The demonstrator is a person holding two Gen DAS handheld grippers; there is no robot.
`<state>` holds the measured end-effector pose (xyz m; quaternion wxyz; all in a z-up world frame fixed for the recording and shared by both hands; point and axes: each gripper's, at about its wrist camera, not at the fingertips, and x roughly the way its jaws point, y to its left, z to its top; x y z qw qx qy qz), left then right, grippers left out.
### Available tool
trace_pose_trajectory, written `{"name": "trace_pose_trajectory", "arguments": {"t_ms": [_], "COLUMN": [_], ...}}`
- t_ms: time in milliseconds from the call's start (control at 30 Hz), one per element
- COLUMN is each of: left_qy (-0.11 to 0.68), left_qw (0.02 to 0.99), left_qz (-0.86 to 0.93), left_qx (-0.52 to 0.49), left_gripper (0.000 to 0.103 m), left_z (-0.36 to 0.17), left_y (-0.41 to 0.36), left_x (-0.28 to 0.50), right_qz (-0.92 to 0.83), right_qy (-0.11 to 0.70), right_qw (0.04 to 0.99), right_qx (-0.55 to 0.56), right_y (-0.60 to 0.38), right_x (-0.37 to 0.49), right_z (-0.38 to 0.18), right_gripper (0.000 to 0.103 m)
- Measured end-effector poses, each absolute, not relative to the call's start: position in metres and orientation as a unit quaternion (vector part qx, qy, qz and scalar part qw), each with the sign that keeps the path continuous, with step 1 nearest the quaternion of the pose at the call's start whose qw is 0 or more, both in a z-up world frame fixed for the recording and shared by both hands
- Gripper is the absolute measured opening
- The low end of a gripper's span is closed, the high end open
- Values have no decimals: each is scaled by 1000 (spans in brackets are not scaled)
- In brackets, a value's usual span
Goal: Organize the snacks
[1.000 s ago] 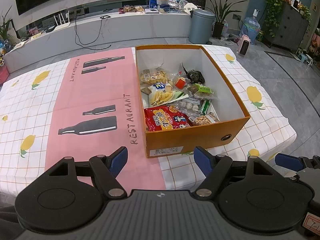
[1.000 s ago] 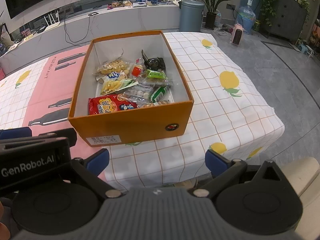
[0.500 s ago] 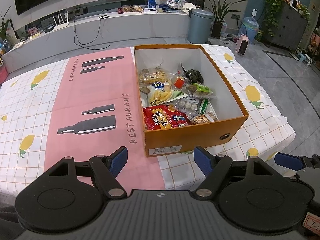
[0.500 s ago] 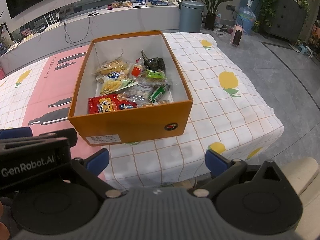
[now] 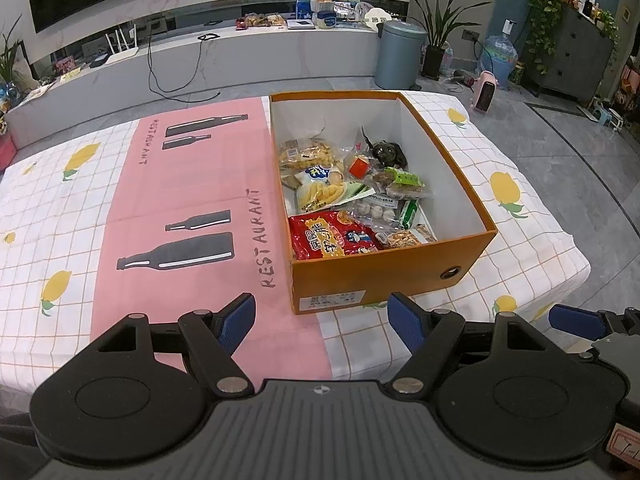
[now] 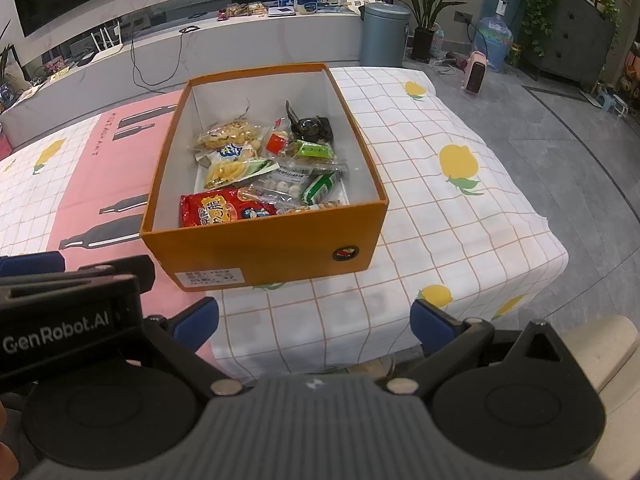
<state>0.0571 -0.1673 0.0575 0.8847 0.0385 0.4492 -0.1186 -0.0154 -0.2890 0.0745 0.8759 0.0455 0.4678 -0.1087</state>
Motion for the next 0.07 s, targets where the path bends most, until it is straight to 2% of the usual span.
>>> {"name": "trace_pose_trajectory", "arguments": {"t_ms": [67], "left_qy": [449], "left_qw": [885], "left_qz": [-119], "left_qx": [39], "left_gripper": [88], "left_z": [57], "left_y": [-167], "left_x": [57], "right_qz": [-108], "right_qy": [468], "right_qw": [876], "right_qx": [44], "right_y": [-289], "right_x": [-16], "right_z": [75], "right_gripper": [99]}}
